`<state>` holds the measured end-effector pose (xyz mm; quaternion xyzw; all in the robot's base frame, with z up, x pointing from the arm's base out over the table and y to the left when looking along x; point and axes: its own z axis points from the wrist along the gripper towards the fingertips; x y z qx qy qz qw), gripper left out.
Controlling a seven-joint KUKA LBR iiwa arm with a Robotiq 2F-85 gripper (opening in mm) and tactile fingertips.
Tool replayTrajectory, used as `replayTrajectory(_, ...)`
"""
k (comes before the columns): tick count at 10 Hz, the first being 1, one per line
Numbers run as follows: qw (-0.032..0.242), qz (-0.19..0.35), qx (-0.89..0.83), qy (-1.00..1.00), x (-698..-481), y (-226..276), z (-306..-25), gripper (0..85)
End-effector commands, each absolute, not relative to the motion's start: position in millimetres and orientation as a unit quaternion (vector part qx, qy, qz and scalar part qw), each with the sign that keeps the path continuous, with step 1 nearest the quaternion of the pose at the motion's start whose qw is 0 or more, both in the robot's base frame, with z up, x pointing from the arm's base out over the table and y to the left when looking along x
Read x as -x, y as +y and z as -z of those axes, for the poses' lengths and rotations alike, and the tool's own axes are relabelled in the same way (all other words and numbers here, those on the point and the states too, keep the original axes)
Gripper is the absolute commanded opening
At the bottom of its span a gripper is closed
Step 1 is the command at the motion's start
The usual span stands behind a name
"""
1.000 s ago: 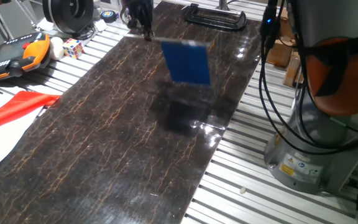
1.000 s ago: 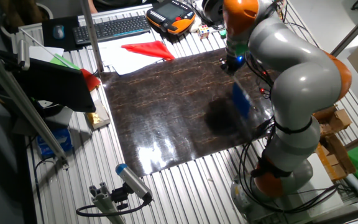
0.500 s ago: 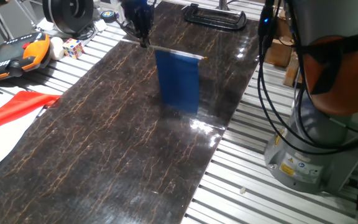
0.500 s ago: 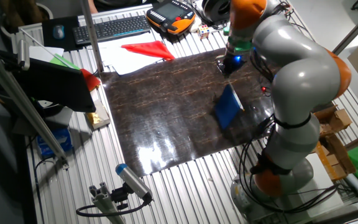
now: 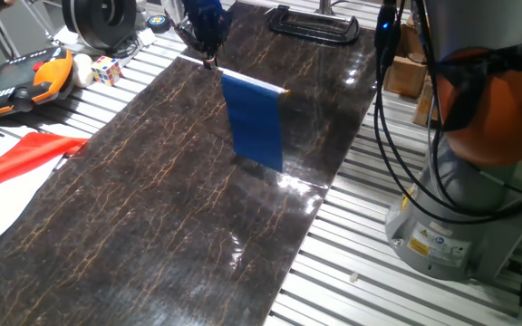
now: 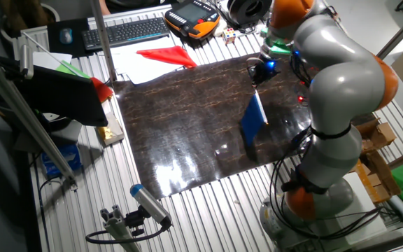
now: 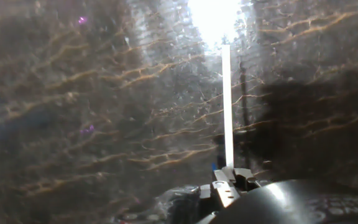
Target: Wave the flag
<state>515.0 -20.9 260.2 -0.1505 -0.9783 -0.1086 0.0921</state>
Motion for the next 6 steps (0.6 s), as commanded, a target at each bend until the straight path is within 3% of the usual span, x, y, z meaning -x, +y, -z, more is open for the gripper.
replayTrajectory(1, 0.065, 0.132, 0.388, -0.91, -515.0, -21.1, -260.0, 1.7)
replayTrajectory(6, 0.044, 0.154, 0.465, -0.871, -516.4, -20.6, -258.7, 2.7)
